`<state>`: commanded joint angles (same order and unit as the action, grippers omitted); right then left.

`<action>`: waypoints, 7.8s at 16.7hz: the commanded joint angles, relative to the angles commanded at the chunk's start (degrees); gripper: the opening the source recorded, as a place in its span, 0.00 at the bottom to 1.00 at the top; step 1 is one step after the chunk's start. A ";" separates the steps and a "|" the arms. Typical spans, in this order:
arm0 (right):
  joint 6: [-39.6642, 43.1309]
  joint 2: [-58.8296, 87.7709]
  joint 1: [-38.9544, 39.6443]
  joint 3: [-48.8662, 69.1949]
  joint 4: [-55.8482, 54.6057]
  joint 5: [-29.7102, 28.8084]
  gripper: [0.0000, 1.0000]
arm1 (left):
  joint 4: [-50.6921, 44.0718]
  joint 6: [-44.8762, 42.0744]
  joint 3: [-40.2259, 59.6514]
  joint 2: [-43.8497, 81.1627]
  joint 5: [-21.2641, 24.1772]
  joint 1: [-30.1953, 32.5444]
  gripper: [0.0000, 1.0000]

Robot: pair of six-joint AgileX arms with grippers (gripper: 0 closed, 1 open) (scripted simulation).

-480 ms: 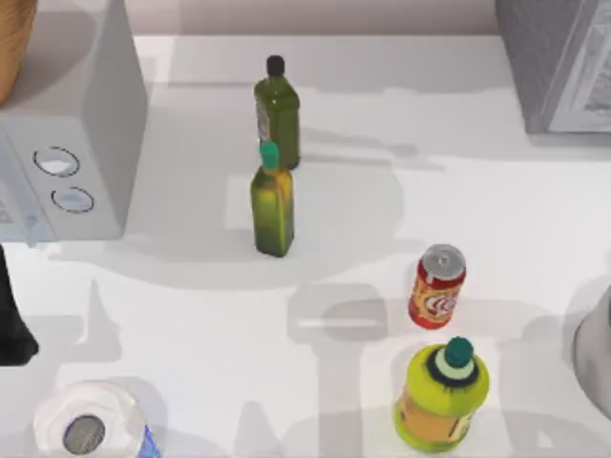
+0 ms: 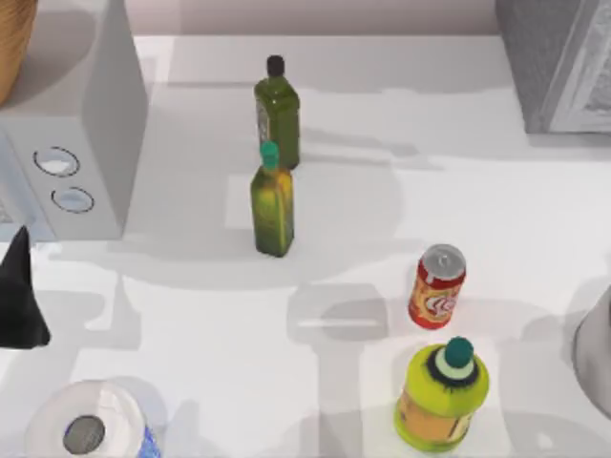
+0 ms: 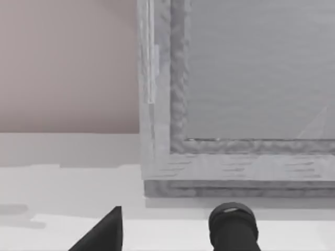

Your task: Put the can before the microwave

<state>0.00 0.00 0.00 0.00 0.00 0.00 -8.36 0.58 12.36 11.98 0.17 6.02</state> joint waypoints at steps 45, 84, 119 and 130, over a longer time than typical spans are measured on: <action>0.00 0.00 0.00 0.00 0.00 0.00 1.00 | -59.84 5.34 112.24 128.64 -0.52 46.85 0.92; 0.00 0.00 0.00 0.00 0.00 0.00 1.00 | -71.92 2.18 112.32 117.74 -0.03 40.78 0.00; 0.00 0.00 0.00 0.00 0.00 0.00 1.00 | -48.32 -38.44 45.46 74.26 3.13 -42.85 0.00; 0.00 0.00 0.00 0.00 0.00 0.00 1.00 | -48.32 -38.44 45.46 74.26 3.13 -42.85 0.68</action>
<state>0.00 0.00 0.00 0.00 0.00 0.00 -56.68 -37.86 57.81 86.24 3.30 -36.82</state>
